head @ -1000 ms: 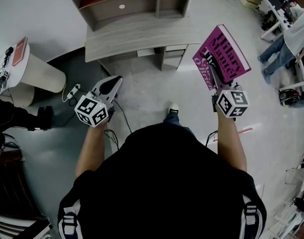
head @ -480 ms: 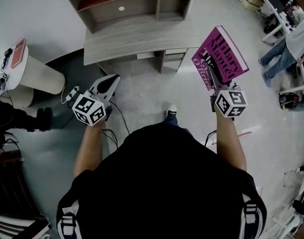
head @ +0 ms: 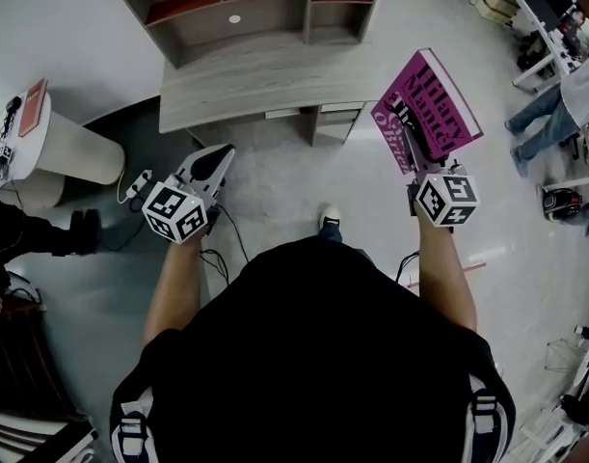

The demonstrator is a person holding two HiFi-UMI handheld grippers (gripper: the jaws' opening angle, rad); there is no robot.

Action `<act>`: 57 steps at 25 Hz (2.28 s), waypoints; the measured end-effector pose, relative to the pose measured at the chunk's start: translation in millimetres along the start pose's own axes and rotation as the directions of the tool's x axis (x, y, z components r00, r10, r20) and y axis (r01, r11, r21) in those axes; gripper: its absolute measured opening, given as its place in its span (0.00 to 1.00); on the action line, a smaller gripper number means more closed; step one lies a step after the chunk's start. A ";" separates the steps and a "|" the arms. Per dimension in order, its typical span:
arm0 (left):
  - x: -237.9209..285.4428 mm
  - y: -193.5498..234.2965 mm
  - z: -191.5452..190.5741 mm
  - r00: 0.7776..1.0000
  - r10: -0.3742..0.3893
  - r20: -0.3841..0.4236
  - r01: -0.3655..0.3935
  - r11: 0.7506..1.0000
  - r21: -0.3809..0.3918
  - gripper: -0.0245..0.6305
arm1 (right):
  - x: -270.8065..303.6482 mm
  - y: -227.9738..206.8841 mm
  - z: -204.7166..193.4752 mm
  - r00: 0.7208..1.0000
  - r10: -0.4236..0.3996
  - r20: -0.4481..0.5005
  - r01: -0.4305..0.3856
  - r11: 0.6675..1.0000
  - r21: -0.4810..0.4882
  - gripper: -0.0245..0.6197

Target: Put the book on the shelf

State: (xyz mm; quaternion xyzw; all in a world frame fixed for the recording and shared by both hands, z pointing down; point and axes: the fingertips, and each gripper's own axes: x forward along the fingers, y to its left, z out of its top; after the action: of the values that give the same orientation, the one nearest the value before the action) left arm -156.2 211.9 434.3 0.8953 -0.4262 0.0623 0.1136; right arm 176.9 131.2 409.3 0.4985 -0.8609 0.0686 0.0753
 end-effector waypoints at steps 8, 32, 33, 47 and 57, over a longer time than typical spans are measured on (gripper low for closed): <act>31.9 21.3 8.9 1.000 0.021 -0.004 -0.021 1.000 -0.009 0.07 | 38.9 -28.2 3.0 1.000 0.005 -0.011 -0.005 1.000 -0.016 0.27; 101.5 56.0 28.2 0.996 0.086 -0.028 -0.086 0.996 -0.031 0.07 | 116.2 -89.1 17.1 0.999 0.049 -0.023 -0.049 0.998 -0.027 0.27; 104.3 57.1 27.1 0.996 0.089 -0.030 -0.090 0.995 -0.034 0.07 | 118.1 -92.0 16.7 0.998 0.051 -0.023 -0.052 0.998 -0.025 0.27; 169.0 48.9 36.8 0.994 0.102 -0.046 -0.103 0.994 -0.030 0.07 | 145.3 -155.5 14.9 0.997 0.069 -0.034 -0.070 0.997 -0.024 0.27; 204.0 39.1 46.3 0.992 0.118 -0.053 -0.119 0.993 -0.012 0.07 | 166.3 -193.8 16.2 0.996 0.089 -0.028 -0.090 0.996 -0.017 0.27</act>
State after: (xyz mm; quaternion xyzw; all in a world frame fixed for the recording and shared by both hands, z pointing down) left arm -57.6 23.4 437.9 0.8655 -0.4761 0.0892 0.1275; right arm 262.5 -108.6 434.6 0.4577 -0.8819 0.0707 0.0884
